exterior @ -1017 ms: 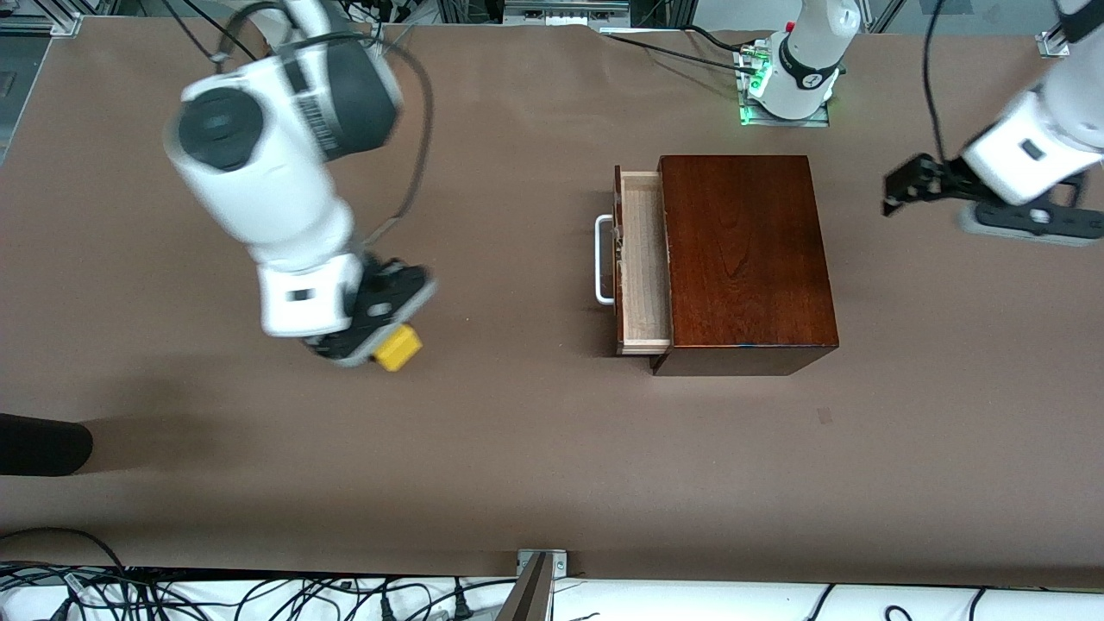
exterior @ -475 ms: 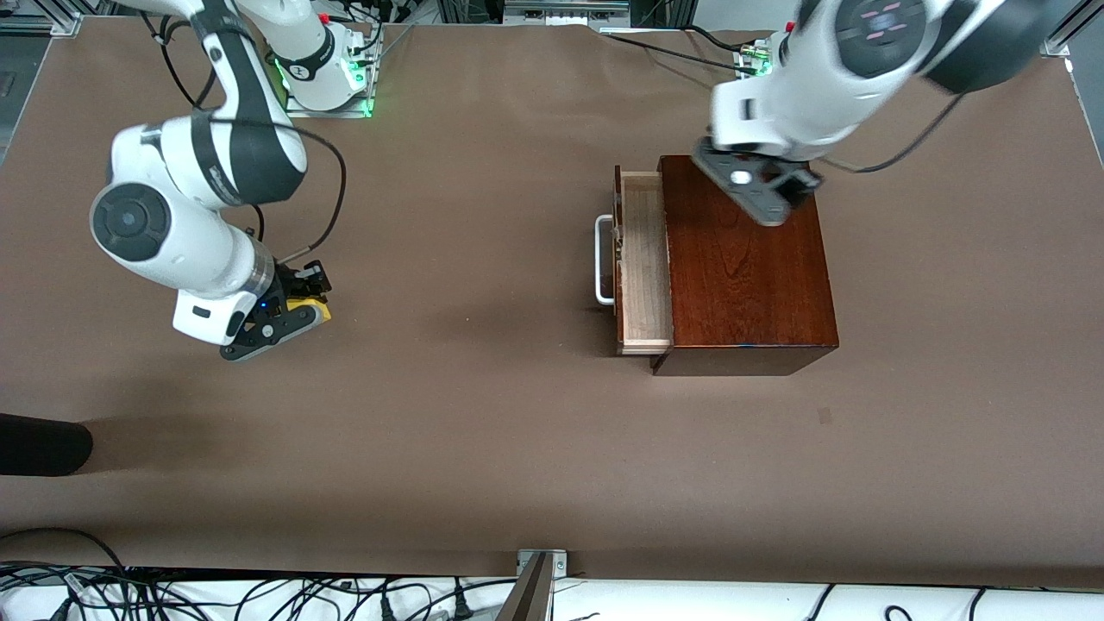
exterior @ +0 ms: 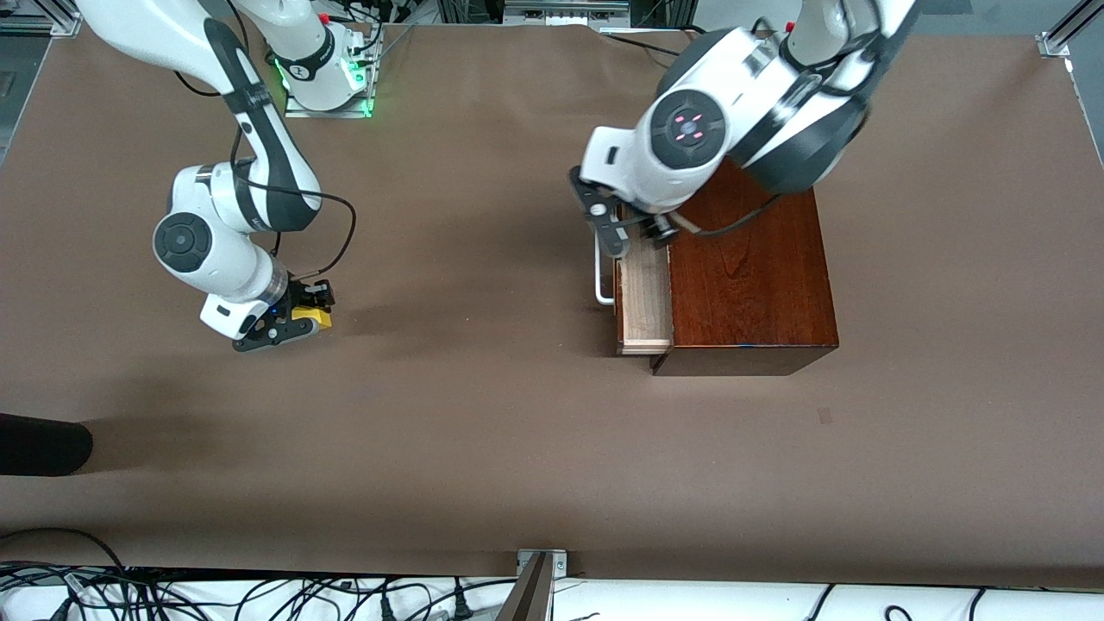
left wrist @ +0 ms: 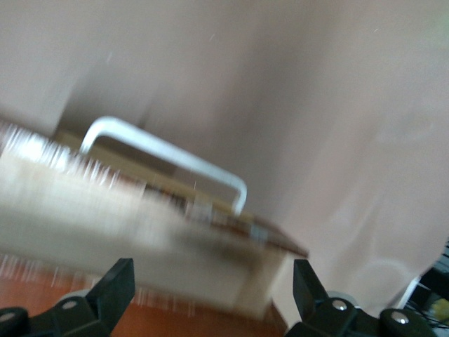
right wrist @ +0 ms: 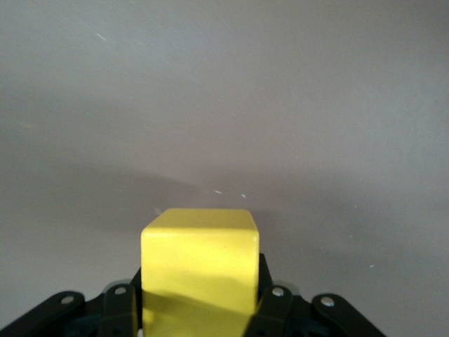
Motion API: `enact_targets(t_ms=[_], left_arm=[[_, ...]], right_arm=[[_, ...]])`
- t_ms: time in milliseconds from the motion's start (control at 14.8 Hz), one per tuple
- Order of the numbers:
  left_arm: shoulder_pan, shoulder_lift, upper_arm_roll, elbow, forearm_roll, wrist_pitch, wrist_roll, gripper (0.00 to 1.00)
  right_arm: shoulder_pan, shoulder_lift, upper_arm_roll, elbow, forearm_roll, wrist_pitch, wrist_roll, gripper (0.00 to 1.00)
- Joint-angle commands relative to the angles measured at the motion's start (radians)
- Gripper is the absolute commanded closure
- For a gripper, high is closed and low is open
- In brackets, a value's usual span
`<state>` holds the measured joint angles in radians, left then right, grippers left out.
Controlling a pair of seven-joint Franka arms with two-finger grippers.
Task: Open drawer, take yellow block, close drawer
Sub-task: 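Push the drawer shut with the left gripper while the right gripper holds the block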
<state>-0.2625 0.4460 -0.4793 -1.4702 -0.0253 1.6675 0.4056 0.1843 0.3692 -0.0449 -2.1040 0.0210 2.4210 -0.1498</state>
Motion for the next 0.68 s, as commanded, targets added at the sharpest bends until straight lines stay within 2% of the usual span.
enact_targets(t_ms=[0,271,475,542,610], left_arm=[[-0.064,0.088,-0.001,0.051,0.053,0.09,0.102,0.0],[-0.149,0.154,-0.001,0.051,0.18,0.155,0.154,0.0],[-0.139,0.206,0.005,0.044,0.257,0.181,0.251,0.0],[-0.138,0.221,0.011,0.045,0.258,0.196,0.295,0.0],[-0.136,0.229,0.015,0.044,0.258,0.21,0.317,0.0]], right_arm=[[-0.014,0.005,0.008,-0.054,0.058,0.061,0.026,1.0],[-0.014,0.046,0.008,-0.06,0.077,0.104,0.026,1.0],[-0.016,0.083,0.007,-0.057,0.077,0.129,0.026,1.0],[-0.02,0.089,0.007,-0.057,0.077,0.129,0.024,0.87],[-0.022,0.092,0.007,-0.051,0.077,0.127,0.024,0.43]])
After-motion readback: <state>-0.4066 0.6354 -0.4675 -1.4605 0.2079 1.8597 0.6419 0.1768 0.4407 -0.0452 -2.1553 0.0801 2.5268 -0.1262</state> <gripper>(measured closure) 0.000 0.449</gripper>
